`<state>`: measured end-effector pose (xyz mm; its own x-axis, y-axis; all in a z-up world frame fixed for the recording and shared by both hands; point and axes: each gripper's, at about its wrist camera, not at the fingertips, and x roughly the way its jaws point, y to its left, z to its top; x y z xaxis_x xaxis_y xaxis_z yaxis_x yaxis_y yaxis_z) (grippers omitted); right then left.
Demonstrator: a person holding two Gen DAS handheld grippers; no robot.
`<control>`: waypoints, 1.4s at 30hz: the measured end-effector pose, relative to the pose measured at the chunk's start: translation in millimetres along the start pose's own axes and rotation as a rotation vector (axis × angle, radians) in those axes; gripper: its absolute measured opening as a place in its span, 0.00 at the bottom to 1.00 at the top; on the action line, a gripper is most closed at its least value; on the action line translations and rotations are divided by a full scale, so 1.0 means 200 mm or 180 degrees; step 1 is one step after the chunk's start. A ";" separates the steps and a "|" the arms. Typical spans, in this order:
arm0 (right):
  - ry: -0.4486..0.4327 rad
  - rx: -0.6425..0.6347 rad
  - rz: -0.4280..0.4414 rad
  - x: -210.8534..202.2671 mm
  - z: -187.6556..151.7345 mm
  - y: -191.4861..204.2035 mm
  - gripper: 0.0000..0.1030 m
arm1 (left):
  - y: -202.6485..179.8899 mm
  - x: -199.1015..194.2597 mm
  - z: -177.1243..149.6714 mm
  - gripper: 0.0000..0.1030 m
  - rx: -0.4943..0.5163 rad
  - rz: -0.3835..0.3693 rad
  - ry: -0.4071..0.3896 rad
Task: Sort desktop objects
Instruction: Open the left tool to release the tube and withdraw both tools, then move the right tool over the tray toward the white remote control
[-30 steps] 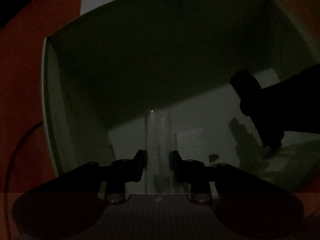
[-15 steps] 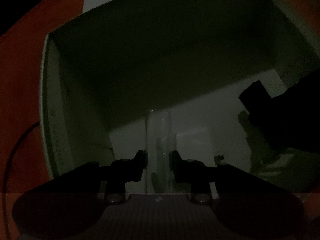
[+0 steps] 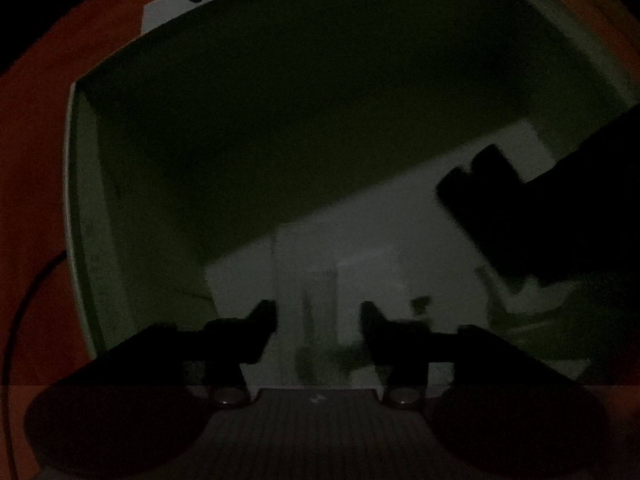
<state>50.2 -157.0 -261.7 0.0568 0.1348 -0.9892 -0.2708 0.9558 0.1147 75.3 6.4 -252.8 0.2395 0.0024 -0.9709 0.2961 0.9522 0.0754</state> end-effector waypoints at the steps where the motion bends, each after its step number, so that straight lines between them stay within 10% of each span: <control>1: -0.0023 0.0050 0.0050 -0.01 0.01 -0.01 0.40 | 0.00 -0.03 0.00 0.63 0.0006 -0.0026 -0.0066; 9: -0.0367 0.0054 0.0371 -0.24 0.10 -0.07 0.40 | 0.00 -0.30 0.01 0.73 0.0470 -0.0075 -0.0669; 20: -0.0734 0.0261 0.0602 -0.56 0.32 -0.26 0.40 | 0.31 -0.50 0.22 0.80 -0.0120 -0.0086 -0.1039; 25: -0.0894 0.0165 0.0534 -0.74 0.45 -0.27 0.43 | 0.48 -0.54 0.38 0.85 -0.0339 0.0057 -0.1024; 30: -0.1062 0.0202 0.0717 -0.84 0.60 -0.27 0.78 | 0.62 -0.56 0.53 0.96 -0.0590 -0.0003 -0.1034; 42: -0.1336 0.0385 0.1133 -0.84 1.03 -0.22 0.80 | 0.89 -0.38 0.84 1.00 -0.0847 -0.0311 -0.0938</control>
<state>251.1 -168.3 -81.2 0.3664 0.5232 -0.7694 -0.2323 0.8522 0.4688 265.7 124.1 -127.1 0.4882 -0.1428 -0.8609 0.0903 0.9895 -0.1129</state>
